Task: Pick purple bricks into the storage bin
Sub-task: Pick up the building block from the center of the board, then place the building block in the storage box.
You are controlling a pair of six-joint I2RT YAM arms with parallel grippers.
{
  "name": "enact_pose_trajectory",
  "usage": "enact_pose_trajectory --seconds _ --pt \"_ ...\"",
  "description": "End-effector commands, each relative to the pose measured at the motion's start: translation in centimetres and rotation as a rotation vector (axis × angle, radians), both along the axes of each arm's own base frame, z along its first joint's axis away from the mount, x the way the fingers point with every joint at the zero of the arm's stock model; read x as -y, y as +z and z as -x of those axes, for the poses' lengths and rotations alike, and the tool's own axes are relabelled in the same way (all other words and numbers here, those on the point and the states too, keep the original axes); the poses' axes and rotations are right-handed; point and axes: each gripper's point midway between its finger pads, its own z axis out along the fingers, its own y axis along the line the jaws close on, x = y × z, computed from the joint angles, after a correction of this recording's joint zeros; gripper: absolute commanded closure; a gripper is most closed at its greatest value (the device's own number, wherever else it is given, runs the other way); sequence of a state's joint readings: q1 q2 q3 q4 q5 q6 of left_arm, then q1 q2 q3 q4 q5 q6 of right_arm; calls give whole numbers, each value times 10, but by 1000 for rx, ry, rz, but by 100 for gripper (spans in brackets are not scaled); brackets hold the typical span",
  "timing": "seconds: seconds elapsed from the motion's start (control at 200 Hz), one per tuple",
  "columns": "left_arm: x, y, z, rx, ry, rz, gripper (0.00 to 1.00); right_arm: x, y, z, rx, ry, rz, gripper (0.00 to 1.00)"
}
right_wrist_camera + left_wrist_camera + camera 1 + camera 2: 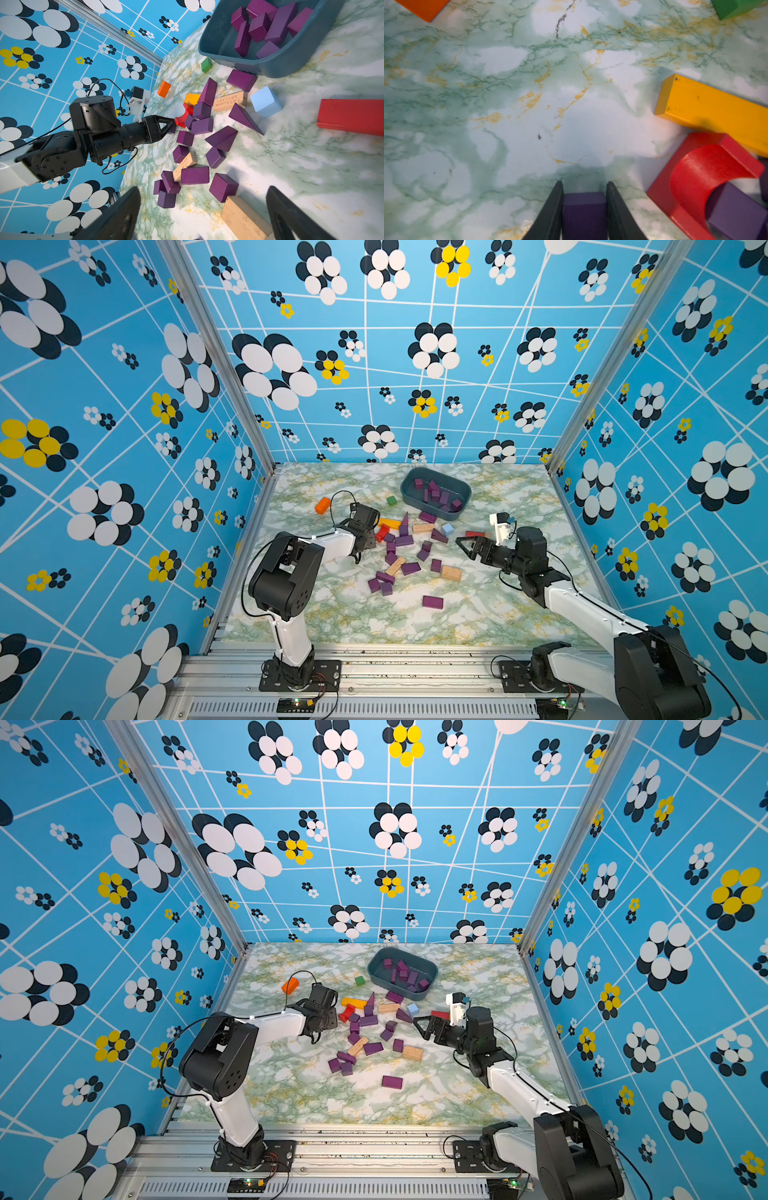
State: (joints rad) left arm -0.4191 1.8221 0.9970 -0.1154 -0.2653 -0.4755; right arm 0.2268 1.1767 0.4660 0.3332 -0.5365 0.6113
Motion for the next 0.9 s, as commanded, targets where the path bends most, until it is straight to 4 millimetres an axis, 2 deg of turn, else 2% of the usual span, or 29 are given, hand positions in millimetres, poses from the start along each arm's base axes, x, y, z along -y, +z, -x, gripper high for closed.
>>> enact_pose_trajectory --seconds 0.0,0.225,0.4,0.505,0.585,0.8,0.894 --pt "0 19 4 22 -25 -36 80 -1 -3 2 -1 0 -2 3" --pt "22 82 -1 158 -90 -24 80 0 -4 2 5 -10 -9 3" --pt "64 143 -10 369 -191 39 80 7 -16 0 6 -47 34 3" --pt "87 169 -22 475 -236 71 81 11 -22 0 0 -61 54 3" --pt "108 183 -35 525 -281 84 81 14 -24 0 -4 -76 68 3" --pt "166 199 -77 603 -371 112 81 27 -38 -2 -33 -133 135 3" --pt "187 193 -96 627 -393 122 81 29 -45 -2 -54 -143 149 3"
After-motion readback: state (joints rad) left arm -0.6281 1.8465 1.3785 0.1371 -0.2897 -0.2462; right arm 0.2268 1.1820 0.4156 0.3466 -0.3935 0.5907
